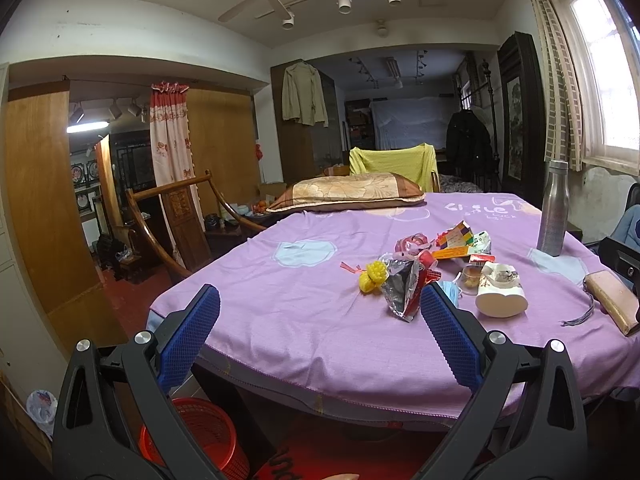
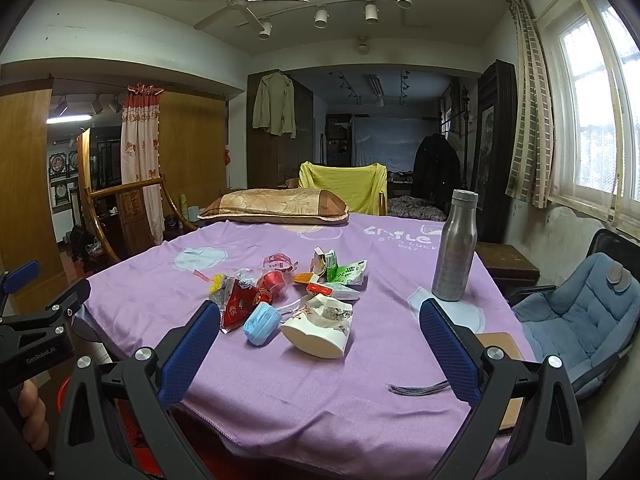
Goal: Collect trash
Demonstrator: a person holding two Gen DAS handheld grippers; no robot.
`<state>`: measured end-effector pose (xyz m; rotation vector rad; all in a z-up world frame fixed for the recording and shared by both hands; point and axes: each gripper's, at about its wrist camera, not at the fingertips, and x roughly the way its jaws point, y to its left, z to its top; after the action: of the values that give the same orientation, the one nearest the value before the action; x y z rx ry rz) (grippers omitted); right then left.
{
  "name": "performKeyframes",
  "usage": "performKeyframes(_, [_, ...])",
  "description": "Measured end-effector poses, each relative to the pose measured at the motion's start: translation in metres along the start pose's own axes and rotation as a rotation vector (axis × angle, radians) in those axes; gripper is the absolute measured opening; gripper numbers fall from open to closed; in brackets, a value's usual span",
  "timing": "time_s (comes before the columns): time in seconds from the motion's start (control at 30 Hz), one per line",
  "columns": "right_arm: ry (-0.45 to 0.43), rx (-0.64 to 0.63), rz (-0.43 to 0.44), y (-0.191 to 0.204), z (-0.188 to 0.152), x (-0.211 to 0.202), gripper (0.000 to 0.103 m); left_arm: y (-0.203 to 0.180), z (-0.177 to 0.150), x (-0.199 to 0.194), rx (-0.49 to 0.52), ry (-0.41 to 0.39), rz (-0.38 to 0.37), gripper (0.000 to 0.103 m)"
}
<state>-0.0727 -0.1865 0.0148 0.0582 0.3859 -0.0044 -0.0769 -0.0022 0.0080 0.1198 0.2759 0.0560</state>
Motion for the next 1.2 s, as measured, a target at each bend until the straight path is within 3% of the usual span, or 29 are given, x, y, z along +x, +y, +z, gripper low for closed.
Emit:
performKeyframes(0.73, [0.031, 0.01, 0.006, 0.0, -0.003, 0.007, 0.098, 0.001, -0.007, 0.007, 0.002, 0.028, 0.005, 0.096])
performKeyframes(0.97, [0.054, 0.037, -0.005, -0.01, -0.007, 0.017, 0.098, 0.008, -0.014, 0.029, -0.004, 0.101, -0.018, 0.096])
performKeyframes(1.2, [0.126, 0.078, -0.041, -0.031, -0.022, 0.051, 0.098, 0.01, -0.026, 0.087, -0.023, 0.237, -0.074, 0.096])
